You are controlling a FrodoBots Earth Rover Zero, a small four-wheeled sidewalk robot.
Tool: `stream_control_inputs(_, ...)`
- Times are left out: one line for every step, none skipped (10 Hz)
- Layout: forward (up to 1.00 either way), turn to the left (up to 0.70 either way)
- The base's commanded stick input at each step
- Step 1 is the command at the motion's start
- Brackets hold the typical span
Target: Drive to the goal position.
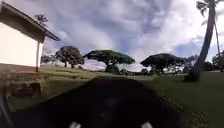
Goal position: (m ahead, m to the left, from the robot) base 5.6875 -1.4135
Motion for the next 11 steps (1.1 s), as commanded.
stream_control_inputs(0.7, 0.0)
stream_control_inputs(0.7, 0.0)
stream_control_inputs(0.7, 0.0)
stream_control_inputs(0.7, 0.0)
stream_control_inputs(0.7, 0.0)
stream_control_inputs(0.7, 0.0)
stream_control_inputs(0.7, 0.0)
stream_control_inputs(0.7, 0.0)
stream_control_inputs(0.7, 0.0)
stream_control_inputs(0.7, 0.0)
stream_control_inputs(0.7, 0.0)
